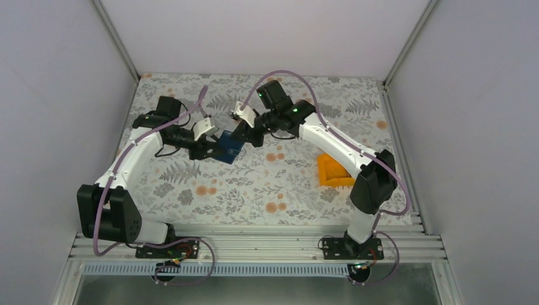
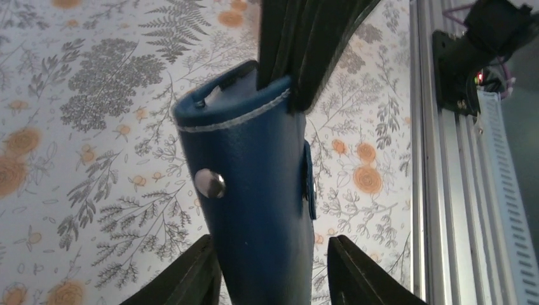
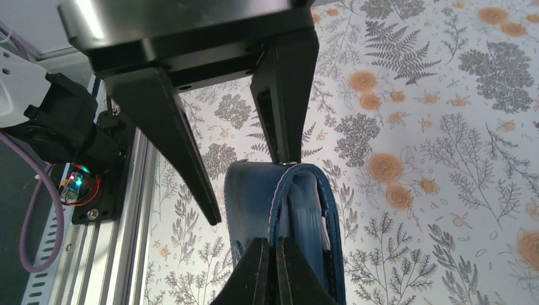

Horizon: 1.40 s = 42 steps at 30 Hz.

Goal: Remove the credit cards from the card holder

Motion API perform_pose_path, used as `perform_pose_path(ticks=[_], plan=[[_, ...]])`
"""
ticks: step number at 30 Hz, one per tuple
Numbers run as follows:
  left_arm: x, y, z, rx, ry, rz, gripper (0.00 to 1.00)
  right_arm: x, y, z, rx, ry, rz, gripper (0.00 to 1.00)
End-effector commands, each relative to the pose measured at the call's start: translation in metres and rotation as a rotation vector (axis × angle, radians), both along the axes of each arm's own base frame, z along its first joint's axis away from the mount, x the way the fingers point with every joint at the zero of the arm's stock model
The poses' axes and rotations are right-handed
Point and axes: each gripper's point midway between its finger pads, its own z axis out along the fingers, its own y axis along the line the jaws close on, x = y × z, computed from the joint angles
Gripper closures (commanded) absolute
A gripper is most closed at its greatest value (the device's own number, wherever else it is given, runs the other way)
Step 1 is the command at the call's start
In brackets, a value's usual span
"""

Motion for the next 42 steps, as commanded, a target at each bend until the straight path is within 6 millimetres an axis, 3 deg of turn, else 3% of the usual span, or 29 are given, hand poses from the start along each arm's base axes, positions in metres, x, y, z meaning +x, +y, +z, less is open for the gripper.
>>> perform_pose_path(ticks=[1, 5, 7, 9, 12, 14, 17, 21, 26, 31, 42], plan=[[-0.008, -0.007, 0.008, -0.045, -0.032, -0.055, 0.66, -0.009, 0.001, 0.032, 0.051, -0.083, 0.041, 0.96], [-0.007, -0.007, 0.010, -0.049, -0.026, -0.042, 0.93, -0.010, 0.001, 0.037, 0.066, -0.095, 0.048, 0.96], [-0.007, -0.009, 0.014, -0.067, -0.009, -0.038, 0.97, -0.006, 0.001, 0.038, 0.075, -0.110, 0.022, 0.96], [-0.004, -0.010, 0.022, -0.082, -0.001, -0.023, 0.98, 0.014, -0.004, 0.039, 0.069, -0.141, -0.094, 0.92], [0.016, -0.003, 0.036, -0.077, -0.015, 0.086, 0.98, 0.055, -0.029, 0.058, 0.109, -0.162, -0.358, 0.56], [0.042, 0.008, 0.046, -0.037, -0.029, 0.235, 0.98, 0.079, -0.048, 0.087, 0.206, -0.150, -0.547, 0.43], [0.081, 0.028, 0.060, 0.011, 0.000, 0.477, 0.98, 0.094, -0.056, 0.102, 0.304, -0.046, -0.759, 0.51], [0.100, 0.030, 0.079, -0.019, 0.057, 0.592, 0.98, 0.086, -0.022, 0.098, 0.335, 0.015, -0.849, 0.50], [0.102, 0.030, 0.100, -0.050, 0.025, 0.634, 0.98, 0.081, 0.016, 0.087, 0.343, 0.096, -0.836, 0.49], [0.099, 0.029, 0.107, -0.063, 0.012, 0.633, 0.98, 0.087, 0.039, 0.079, 0.328, 0.129, -0.809, 0.50], [0.090, 0.020, 0.106, -0.091, 0.028, 0.582, 0.98, 0.110, 0.041, 0.054, 0.272, 0.091, -0.895, 0.67]])
